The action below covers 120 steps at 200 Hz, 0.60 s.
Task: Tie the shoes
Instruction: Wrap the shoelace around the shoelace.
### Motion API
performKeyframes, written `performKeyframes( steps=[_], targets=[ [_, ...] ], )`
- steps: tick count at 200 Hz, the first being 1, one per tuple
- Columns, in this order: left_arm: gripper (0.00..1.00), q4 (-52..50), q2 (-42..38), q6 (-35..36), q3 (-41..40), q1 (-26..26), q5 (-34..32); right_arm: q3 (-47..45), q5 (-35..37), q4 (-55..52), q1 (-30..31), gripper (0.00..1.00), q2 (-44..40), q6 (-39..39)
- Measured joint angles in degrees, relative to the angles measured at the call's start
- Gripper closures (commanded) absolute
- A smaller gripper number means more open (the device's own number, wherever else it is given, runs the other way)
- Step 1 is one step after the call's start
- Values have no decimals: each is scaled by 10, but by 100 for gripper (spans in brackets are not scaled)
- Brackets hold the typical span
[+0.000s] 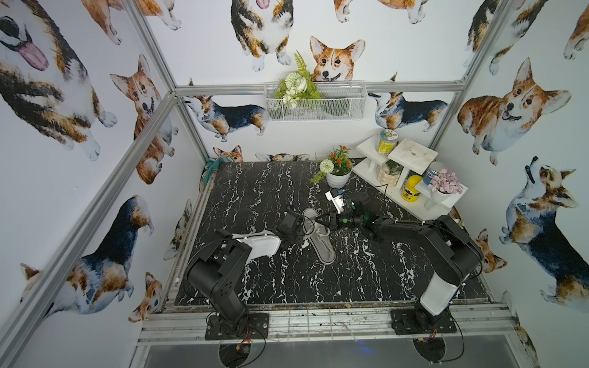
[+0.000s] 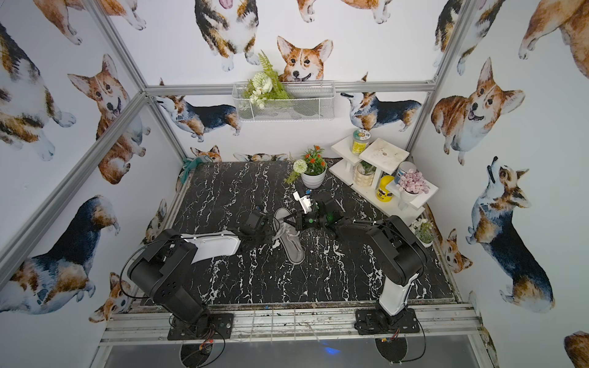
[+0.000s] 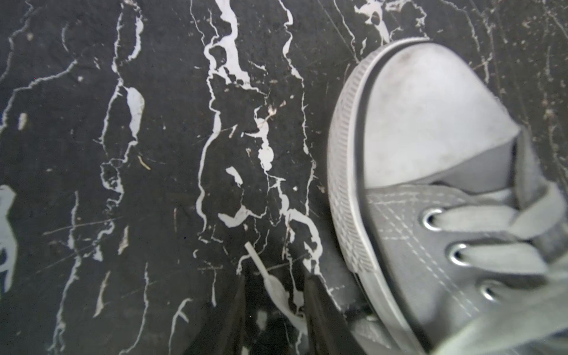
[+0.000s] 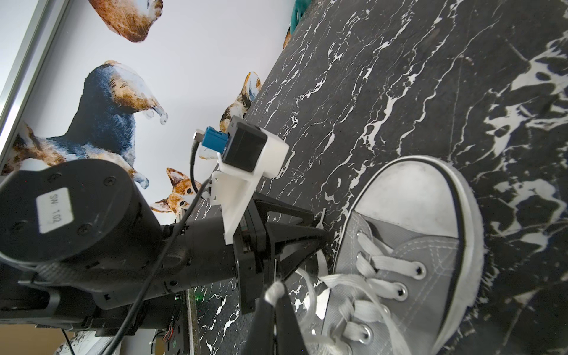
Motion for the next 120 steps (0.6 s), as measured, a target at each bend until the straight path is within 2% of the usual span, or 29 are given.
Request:
performKeyframes(
  steps=[28, 77, 120],
  targets=[
    [75, 22, 1, -2, -11, -1, -10, 0, 0, 0, 0, 100, 0, 0],
    [100, 55, 8, -11, -19, -1, -10, 0, 0, 0, 0, 100, 1, 0],
    [100, 61, 6, -14, -17, -1, 0, 0, 5, -4, 0, 100, 0, 0]
  ],
)
